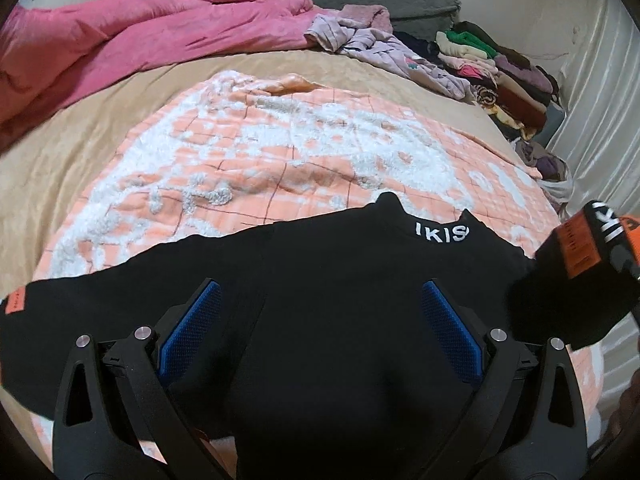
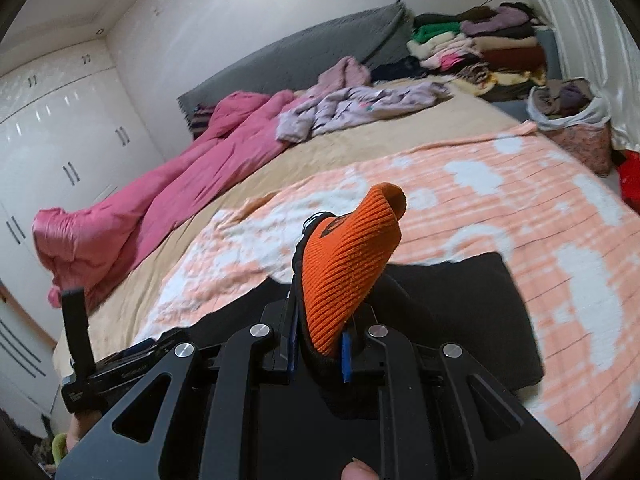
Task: Fold small clothes
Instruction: 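Carry the sleeve across the shirt body with the right tool and release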
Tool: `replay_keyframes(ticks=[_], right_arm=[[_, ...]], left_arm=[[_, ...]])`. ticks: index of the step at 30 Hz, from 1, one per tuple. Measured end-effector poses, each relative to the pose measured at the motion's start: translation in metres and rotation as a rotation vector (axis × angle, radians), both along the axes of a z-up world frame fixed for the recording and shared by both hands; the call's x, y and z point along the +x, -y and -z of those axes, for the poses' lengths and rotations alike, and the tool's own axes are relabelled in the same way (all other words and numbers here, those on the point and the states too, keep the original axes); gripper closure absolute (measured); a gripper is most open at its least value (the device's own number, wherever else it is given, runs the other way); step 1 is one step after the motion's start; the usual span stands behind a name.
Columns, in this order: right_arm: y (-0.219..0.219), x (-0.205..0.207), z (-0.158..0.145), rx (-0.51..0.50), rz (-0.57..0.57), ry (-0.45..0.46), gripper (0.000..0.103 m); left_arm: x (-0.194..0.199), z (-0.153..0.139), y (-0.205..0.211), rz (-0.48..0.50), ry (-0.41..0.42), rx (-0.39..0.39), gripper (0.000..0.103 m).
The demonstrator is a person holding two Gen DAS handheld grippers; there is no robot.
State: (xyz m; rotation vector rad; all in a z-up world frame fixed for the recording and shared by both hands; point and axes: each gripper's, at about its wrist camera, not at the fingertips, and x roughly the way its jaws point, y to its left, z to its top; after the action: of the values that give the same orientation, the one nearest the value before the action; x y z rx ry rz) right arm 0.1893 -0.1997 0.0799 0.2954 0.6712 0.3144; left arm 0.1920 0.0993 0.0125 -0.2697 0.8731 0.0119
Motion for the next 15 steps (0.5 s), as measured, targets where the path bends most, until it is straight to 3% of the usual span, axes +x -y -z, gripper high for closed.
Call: replay_keyframes(ticks=[7,11,15], right_arm=[[-0.041,0.006,0.024,-0.008,-0.085,-0.053,0.085],[-0.052,0.006,0.033,0.006,-0.133,-0.068,0.066],[-0.056,0.001,0.032,0.004,-0.158,-0.058,0.063]], left_arm=[[0.001,0.003,-0.008,-0.030,0.002,-0.003,0.009],[0.003,0.010,-0.011,-0.033,-0.022,-0.041,0.009],[0.001,0.009,-0.018,-0.029,-0.007,-0.102,0.009]])
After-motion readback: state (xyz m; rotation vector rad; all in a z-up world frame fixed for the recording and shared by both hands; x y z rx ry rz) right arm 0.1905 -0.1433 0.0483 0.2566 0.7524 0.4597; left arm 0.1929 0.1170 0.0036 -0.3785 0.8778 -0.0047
